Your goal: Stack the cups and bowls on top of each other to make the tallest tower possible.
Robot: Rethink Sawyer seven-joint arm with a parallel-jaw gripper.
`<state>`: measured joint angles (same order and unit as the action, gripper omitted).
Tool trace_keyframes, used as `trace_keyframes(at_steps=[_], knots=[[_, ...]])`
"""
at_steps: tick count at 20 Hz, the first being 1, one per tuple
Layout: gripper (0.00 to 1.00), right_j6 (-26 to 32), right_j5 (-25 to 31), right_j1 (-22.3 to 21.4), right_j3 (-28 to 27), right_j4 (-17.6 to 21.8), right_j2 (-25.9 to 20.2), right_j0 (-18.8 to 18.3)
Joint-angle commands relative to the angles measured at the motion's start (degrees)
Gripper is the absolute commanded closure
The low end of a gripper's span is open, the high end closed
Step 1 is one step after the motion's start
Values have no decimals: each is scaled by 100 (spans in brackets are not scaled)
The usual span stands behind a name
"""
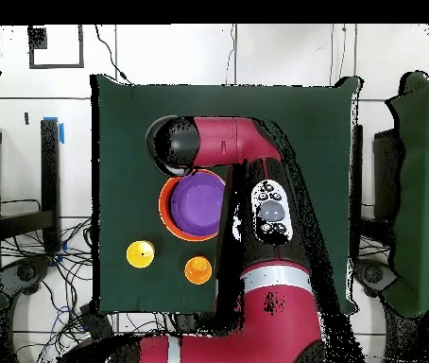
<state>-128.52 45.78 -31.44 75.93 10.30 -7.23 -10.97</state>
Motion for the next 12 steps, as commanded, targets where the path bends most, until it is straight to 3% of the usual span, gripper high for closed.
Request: trace_keyframes(at_steps=[1, 12], knots=[[0, 995, 227, 174, -85, 365, -549, 0], [0, 1049, 326, -20, 108, 259, -622, -99]])
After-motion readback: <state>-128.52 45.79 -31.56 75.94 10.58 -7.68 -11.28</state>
